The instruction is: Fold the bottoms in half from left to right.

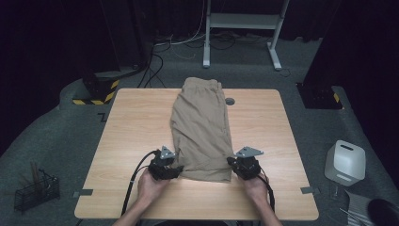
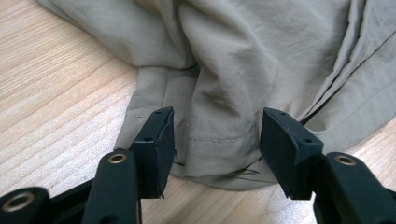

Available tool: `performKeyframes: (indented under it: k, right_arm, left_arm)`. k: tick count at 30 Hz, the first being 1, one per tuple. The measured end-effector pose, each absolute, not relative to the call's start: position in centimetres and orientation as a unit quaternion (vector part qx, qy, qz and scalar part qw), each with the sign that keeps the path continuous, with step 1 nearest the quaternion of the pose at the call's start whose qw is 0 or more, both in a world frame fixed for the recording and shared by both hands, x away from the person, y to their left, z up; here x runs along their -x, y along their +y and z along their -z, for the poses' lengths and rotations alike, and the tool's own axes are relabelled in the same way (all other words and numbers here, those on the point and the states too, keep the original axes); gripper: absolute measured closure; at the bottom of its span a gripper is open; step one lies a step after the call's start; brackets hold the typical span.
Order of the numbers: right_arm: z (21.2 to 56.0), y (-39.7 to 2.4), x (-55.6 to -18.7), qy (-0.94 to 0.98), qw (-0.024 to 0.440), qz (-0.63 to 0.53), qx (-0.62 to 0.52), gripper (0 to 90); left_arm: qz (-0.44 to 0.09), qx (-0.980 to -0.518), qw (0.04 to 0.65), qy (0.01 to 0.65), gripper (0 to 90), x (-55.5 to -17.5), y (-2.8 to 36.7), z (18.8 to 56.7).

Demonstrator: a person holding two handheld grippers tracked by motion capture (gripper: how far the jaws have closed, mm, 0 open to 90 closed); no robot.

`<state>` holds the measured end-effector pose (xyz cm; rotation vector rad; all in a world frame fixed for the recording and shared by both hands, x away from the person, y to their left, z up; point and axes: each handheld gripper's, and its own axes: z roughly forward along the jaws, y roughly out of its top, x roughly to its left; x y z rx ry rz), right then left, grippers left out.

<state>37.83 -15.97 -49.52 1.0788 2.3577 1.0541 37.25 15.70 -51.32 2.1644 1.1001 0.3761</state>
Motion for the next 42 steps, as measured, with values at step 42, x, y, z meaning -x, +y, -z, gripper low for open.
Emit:
performKeyframes:
  k: [42]
  right_arm:
    - [50.5, -16.9, -32.1, 0.833, 0.145, -0.397, -0.356, 75.5]
  left_arm:
    - [-0.163, -0.814, 0.362, 0.424, 48.5, -36.1, 16.1, 51.2]
